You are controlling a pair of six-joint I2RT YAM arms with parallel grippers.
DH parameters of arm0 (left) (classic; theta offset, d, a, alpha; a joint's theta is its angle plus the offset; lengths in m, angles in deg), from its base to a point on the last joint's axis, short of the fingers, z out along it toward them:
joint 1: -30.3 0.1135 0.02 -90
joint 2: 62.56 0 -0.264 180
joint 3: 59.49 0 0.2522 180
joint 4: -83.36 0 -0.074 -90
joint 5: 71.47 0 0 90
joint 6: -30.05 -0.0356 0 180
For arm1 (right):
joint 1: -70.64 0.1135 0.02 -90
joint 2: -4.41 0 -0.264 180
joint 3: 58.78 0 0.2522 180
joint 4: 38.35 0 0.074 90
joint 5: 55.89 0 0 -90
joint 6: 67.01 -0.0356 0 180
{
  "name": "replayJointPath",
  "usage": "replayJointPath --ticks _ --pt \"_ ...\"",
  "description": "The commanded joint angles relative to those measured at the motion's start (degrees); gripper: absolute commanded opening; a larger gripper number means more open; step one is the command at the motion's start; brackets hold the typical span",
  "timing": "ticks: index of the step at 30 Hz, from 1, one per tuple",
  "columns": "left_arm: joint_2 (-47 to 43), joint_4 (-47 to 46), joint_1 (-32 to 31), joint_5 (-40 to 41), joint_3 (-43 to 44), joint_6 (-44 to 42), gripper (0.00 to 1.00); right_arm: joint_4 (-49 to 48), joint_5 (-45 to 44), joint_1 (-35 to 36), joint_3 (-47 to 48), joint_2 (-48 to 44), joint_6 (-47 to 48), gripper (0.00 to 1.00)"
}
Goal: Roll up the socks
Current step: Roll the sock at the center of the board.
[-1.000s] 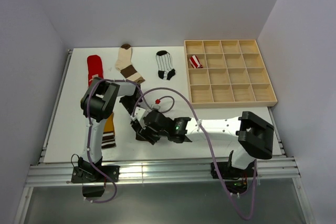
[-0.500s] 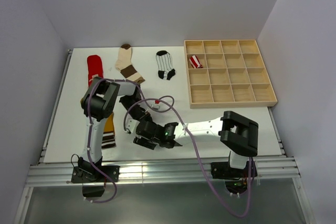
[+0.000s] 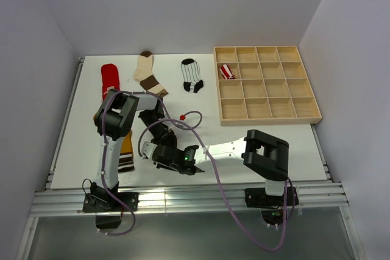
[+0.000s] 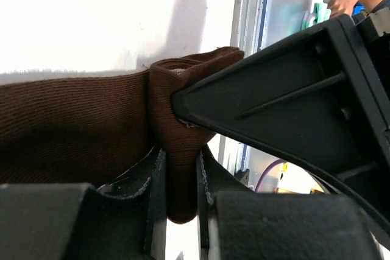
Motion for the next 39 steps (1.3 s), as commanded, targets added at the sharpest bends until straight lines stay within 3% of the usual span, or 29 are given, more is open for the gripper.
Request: replayJointPath --ticks 1,5,11,28,39 --pt "0.3 -6.5 0.7 4.9 1.6 -3.0 0.10 0.0 -0.7 0.3 1.6 1.3 0.0 0.29" --pt "-1.4 -7.2 1.9 3.7 3.4 -0.8 0.27 0.8 -0.1 0.4 1.8 1.6 0.3 0.23" --pt "-2.2 -5.1 4.4 2.3 6.5 -1.0 0.39 1.7 0.5 0.4 2.5 2.4 0.3 0.18" --pt "-4.2 -7.7 11.6 0.4 12.2 4.8 0.36 4.2 1.0 0.1 4.4 4.5 0.0 0.15" --pt "-4.4 -8.7 11.9 3.9 8.7 4.4 0.33 6.7 1.7 -2.3 6.4 4.9 -0.8 0.12"
